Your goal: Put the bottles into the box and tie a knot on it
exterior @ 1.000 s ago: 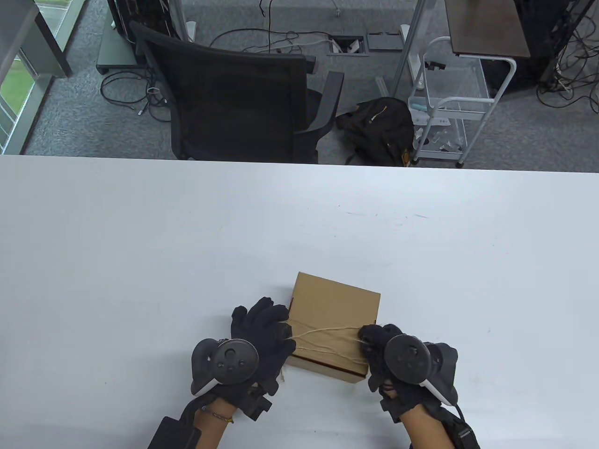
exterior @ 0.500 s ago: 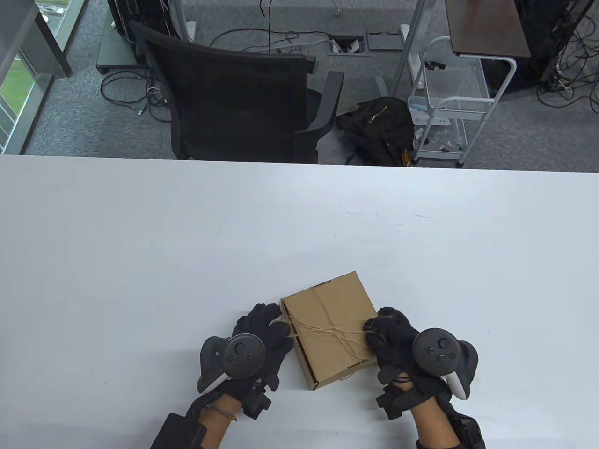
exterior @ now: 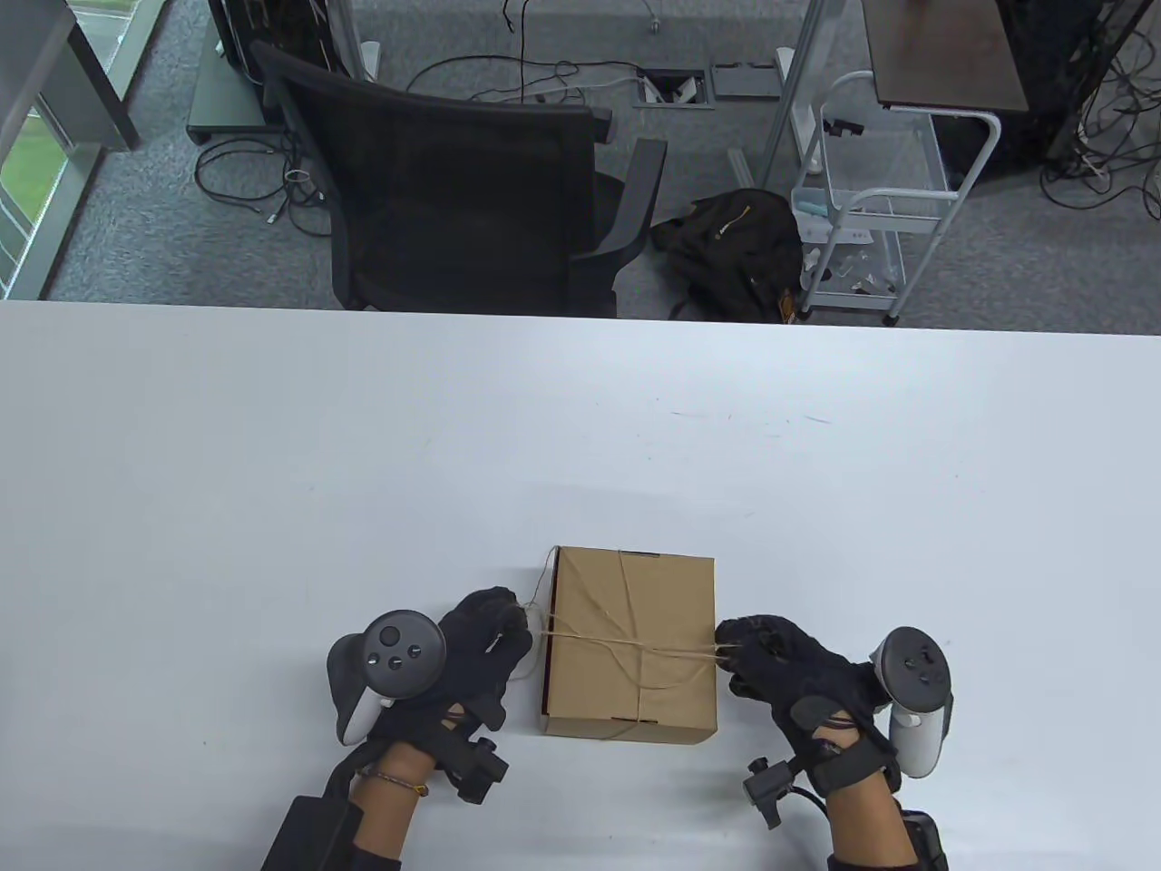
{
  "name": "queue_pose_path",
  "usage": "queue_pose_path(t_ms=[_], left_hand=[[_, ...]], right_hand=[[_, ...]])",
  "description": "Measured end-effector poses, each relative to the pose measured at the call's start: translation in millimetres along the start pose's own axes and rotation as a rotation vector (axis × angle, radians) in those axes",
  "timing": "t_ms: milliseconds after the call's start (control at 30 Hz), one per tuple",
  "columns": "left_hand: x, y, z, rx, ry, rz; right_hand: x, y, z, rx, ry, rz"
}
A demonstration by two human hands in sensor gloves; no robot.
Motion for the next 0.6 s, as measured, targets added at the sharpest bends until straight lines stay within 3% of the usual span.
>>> queue_pose_path(t_ms=[133,200,267,433,533,600], left_hand=[[-3,8,2,0.038,0.000,-0.032],[-4,9,2,0.048,0.000,-0.042],[-6,8,2,0.049,0.008,-0.049],[-10,10,1,0.062,0.036,-0.083],[-12,9,1,0.060,0.037,-0.072],[-13,8,0,0.053,0.035,-0.079]], right_hand=[[-14,7,-3,0.138,0.077,-0.247],[-20,9,-4,0.204,0.126,-0.294],[-29,5,-3,0.194,0.205,-0.250],[-26,-17,-5,-0.017,0.221,0.214],[-4,-19,-5,-0.154,0.045,0.472],[15,-12,-1,-0.214,-0.118,0.553]])
Point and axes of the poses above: the tracker on the back of each hand, its own x axis roughly to the thumb side, its own z axis roughly from the fingertips to the wrist, y = z × x, the point moved 5 cm from there along -z, roughly from the wrist to the fingertips, and after that the axes turned 5 degrees about -z, right-handed, at the moved point
